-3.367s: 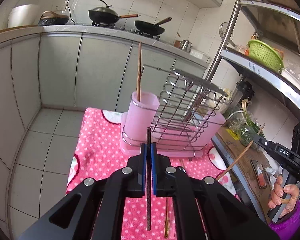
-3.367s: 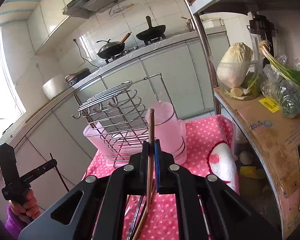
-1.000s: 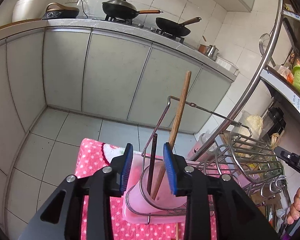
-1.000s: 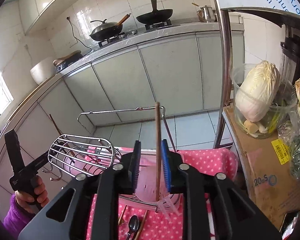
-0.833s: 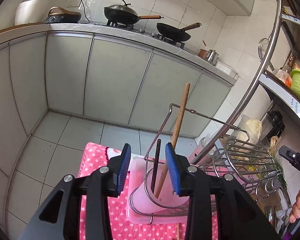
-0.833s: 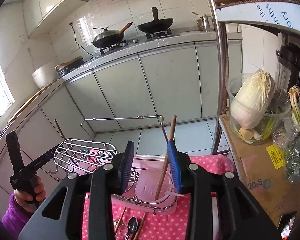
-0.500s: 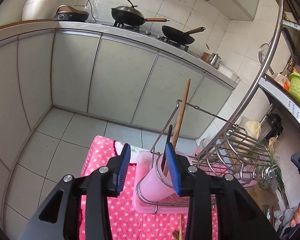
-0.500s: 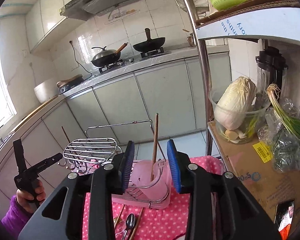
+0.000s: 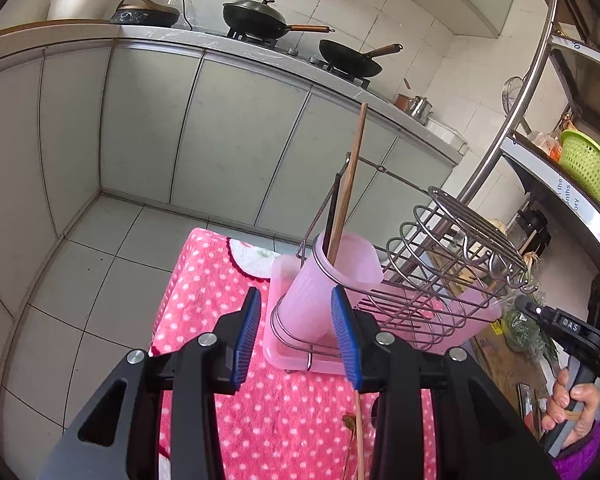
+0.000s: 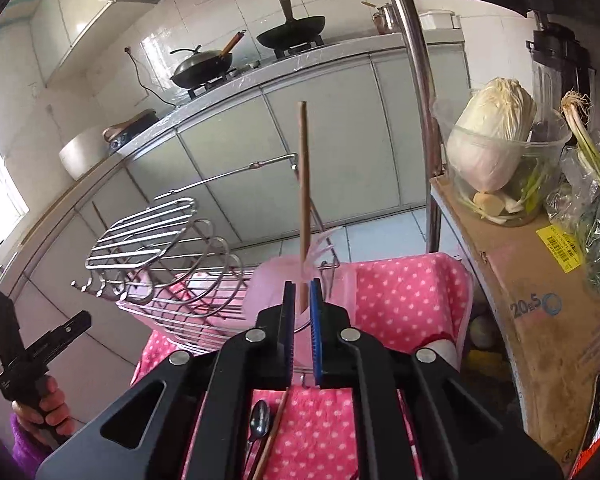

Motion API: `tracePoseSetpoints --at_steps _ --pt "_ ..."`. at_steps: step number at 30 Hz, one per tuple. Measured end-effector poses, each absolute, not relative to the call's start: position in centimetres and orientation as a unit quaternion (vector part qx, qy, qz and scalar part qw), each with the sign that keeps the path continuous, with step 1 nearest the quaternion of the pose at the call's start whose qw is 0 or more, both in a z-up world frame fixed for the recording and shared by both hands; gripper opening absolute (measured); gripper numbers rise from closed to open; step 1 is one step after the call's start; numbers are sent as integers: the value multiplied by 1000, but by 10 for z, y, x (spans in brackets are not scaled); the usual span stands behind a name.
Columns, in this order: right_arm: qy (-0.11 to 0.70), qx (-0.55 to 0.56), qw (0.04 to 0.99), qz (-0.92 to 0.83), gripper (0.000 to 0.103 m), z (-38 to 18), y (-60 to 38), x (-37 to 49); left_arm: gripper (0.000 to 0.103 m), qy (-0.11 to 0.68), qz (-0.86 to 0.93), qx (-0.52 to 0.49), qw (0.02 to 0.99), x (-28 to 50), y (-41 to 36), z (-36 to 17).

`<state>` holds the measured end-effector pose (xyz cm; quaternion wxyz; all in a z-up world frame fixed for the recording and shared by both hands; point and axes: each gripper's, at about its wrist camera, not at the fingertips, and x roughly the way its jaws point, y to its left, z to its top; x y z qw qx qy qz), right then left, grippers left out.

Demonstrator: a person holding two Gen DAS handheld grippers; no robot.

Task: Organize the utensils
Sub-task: 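Insert the dark chopstick into the pink cup with the left tool while the right tool inserts its chopstick, then open and withdraw the left tool from the cup while the right tool releases its chopstick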

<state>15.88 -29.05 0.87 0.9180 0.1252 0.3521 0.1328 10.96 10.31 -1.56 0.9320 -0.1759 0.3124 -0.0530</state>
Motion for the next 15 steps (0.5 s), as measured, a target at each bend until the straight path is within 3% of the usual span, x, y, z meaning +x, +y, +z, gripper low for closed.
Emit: tracePoseSetpoints --at_steps 15 --pt "373 108 912 136 7 17 -269 217 36 330 -73 -147 930 120 84 -24"
